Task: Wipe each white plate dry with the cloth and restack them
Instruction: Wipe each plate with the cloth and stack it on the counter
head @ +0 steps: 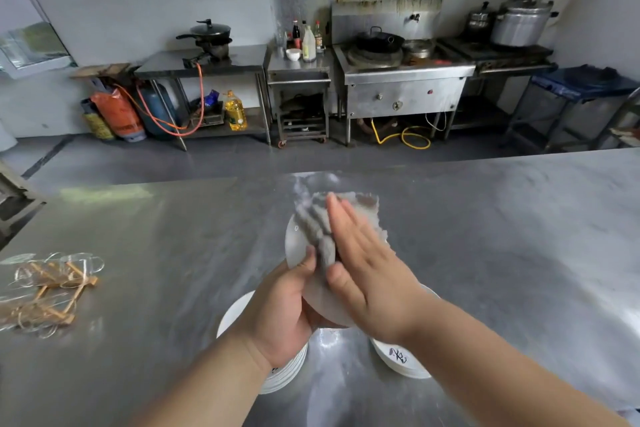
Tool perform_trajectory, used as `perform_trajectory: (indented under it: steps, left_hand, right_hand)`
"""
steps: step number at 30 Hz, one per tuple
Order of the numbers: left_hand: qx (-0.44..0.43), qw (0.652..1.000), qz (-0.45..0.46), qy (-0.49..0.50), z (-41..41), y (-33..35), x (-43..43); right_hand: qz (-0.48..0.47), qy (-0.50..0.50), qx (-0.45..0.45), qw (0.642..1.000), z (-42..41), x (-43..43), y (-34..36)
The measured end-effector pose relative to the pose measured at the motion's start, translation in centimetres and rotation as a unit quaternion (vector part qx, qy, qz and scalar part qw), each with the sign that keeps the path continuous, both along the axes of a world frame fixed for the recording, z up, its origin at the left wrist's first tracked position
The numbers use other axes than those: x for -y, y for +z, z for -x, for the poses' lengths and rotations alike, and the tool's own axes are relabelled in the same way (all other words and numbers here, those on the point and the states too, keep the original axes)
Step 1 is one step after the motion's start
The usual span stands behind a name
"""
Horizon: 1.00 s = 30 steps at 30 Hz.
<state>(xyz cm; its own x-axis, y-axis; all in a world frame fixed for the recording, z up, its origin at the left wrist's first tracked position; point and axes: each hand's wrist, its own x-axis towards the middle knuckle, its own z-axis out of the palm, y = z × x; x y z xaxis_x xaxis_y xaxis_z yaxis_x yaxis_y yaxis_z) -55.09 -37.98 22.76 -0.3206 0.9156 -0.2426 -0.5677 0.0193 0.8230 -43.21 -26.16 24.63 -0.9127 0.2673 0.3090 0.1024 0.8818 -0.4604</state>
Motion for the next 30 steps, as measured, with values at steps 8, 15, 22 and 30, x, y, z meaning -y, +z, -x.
perform_trajectory:
  steps: [8, 15, 22, 30]
  left_hand:
    - [0.021, 1.0, -0.006, -0.007, 0.6, 0.0, 0.2]
    - [-0.001, 1.0, 0.009, -0.015, 1.1, 0.3, -1.0]
    - [-0.01, 1.0, 0.02, -0.012, 2.7, 0.1, 0.4]
    - [0.021, 0.997, -0.058, 0.036, 1.8, 0.8, -0.2]
  right_hand:
    - [0.021, -0.036, -0.012, 0.999, -1.0, 0.9, -2.2]
    - [-0.056, -0.009, -0.035, 0.998, 2.6, -4.2, 2.2]
    - [-0.026, -0.1, -0.031, 0.994, 0.6, -2.9, -1.1]
    - [0.136, -0.149, -0.125, 0.971, 1.4, -3.8, 0.5]
